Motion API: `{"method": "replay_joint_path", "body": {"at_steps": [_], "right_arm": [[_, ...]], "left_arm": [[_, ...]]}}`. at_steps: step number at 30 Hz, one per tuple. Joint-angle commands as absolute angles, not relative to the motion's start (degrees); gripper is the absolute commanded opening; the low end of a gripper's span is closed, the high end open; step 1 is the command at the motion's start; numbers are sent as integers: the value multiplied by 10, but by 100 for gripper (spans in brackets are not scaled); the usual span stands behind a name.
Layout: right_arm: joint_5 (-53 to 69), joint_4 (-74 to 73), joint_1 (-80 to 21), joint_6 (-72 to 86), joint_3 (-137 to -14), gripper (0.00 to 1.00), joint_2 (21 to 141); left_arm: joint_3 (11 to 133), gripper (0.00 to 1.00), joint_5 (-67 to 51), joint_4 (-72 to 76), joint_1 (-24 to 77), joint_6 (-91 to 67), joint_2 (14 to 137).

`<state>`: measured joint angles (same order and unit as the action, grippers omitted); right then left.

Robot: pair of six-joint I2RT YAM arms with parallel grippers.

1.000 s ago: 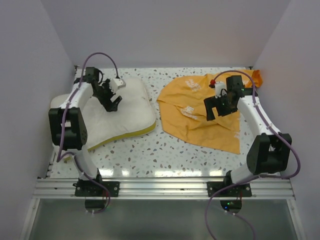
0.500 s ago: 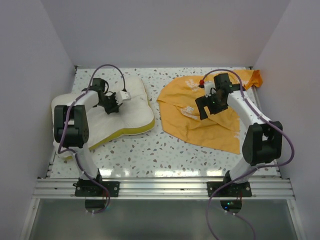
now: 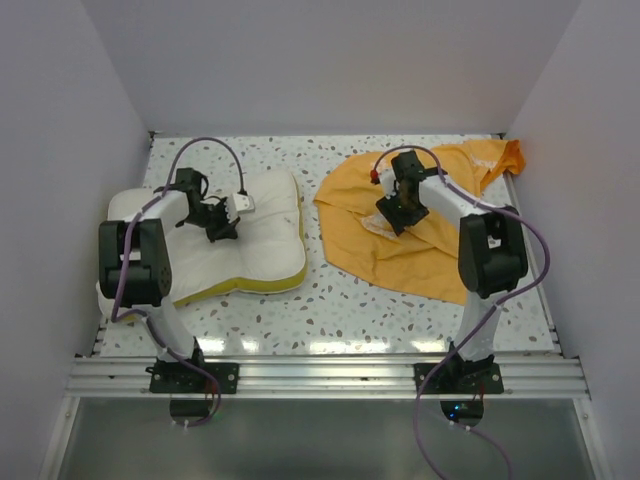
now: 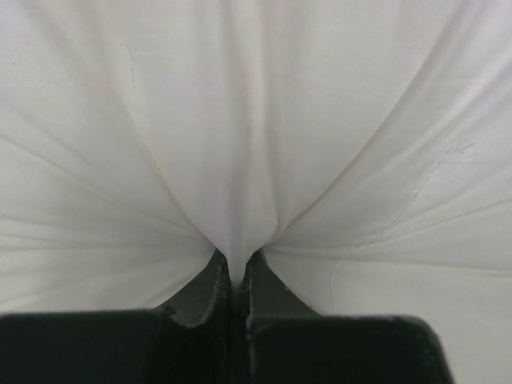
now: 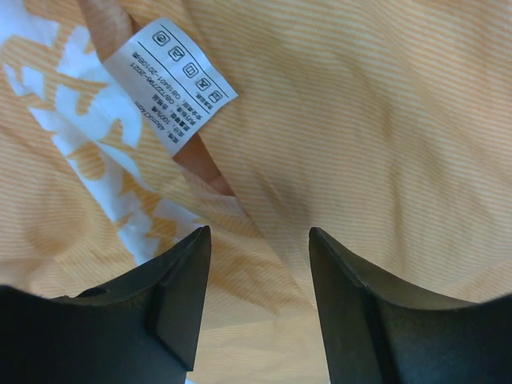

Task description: Put the pillow into the pillowcase

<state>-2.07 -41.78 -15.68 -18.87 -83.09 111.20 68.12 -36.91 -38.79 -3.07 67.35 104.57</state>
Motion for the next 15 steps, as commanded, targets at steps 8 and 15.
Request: {"method": "replay_joint_path", "body": {"at_steps": [8,15], "right_arm": [[-70,-395,-153,-258,-782,53,1070],[-98,-386,-137,-268,-789,42,1088]], "left_arm": [[655,0,-378,-468,-36,680,1050],[664,0,-386,-471,-37,673,1048]]}}
